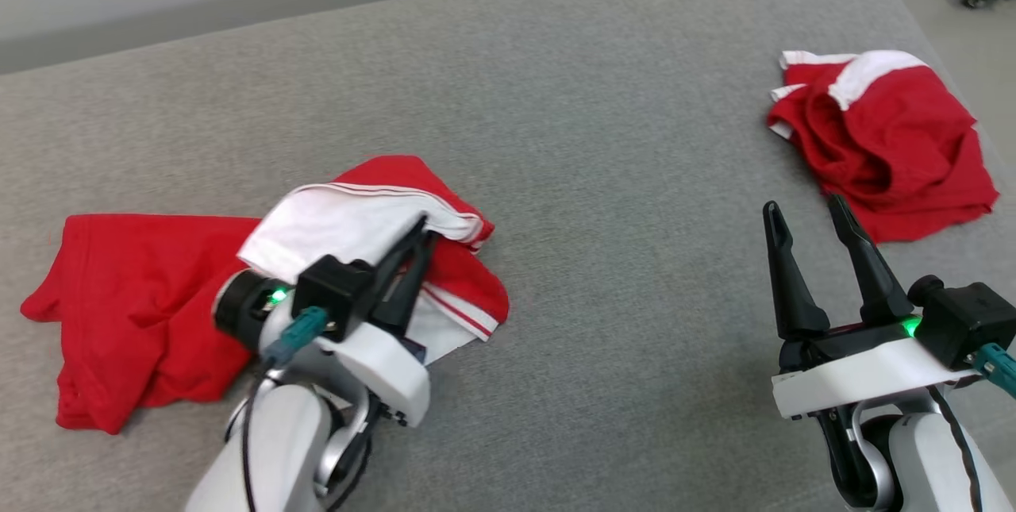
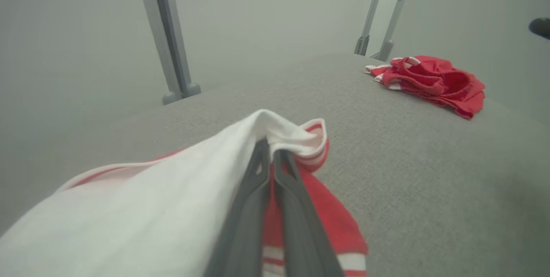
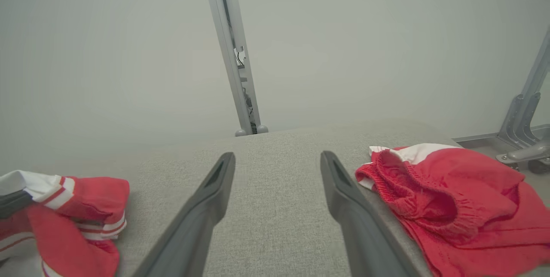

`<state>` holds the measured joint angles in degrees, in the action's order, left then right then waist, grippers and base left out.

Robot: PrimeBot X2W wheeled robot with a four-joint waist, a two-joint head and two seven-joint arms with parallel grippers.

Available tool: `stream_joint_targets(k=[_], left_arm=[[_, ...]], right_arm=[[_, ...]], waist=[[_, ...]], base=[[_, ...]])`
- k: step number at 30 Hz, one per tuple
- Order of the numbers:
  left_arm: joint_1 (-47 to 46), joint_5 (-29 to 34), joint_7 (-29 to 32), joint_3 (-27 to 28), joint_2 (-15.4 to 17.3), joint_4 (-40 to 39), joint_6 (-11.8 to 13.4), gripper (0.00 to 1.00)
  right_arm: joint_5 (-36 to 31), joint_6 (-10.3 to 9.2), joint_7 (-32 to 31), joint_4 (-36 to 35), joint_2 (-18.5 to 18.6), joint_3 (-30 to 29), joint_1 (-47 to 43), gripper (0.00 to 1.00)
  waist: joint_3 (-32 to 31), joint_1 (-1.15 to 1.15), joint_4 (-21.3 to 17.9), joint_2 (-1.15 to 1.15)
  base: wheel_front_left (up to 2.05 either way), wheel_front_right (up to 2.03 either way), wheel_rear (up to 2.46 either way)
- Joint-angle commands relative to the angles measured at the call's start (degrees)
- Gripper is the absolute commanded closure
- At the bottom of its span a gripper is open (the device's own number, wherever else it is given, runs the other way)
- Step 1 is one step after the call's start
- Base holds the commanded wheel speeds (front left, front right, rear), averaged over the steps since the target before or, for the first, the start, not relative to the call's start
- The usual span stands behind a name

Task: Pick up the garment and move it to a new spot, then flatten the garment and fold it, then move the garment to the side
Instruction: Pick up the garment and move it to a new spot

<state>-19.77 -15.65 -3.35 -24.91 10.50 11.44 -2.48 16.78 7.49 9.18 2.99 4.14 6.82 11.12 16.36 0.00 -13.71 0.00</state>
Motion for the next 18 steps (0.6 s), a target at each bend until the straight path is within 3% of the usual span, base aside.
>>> stream_joint_targets(k=[1,11,12,13,14,18], left_arm=[[-1.44,0.54,0.06,-0.66,-0.16,0.66,-0.58,1.00],[-6.94,0.53,0.12,-6.54,-3.84,9.70,-3.28,1.00],[-7.34,0.02,-0.13,-7.16,-4.38,11.07,-3.48,0.53],[-7.44,-0.27,-0.55,-7.31,-4.72,11.39,-3.56,0.22],[-7.38,-0.41,-1.03,-7.48,-4.91,11.71,-3.52,0.00],[-6.31,-1.21,-2.45,-7.93,-5.41,11.33,-3.44,0.00]], right_arm=[[0.34,0.01,0.58,0.41,0.10,-0.22,0.22,0.00],[0.91,0.01,2.20,2.05,-0.41,-0.26,0.94,0.00],[0.83,0.01,2.43,2.52,-0.45,-0.45,0.97,0.00],[0.82,0.01,2.51,2.65,-0.47,-0.45,0.95,0.00],[0.82,0.01,2.56,2.77,-0.47,-0.45,0.91,0.00],[0.64,0.01,2.54,3.10,-0.44,-0.58,0.46,0.00]], waist=[[1.32,0.00,-1.83,0.00],[3.19,0.00,-4.11,0.00],[2.80,0.00,-3.90,0.00],[2.44,0.00,-3.75,0.00],[2.06,0.00,-3.58,0.00],[0.74,0.00,-2.74,0.00]], base=[[0.00,0.00,0.00],[0.00,0.00,0.00],[0.00,0.00,0.00],[0.00,0.00,0.00],[0.00,0.00,0.00],[0.00,0.00,0.00]])
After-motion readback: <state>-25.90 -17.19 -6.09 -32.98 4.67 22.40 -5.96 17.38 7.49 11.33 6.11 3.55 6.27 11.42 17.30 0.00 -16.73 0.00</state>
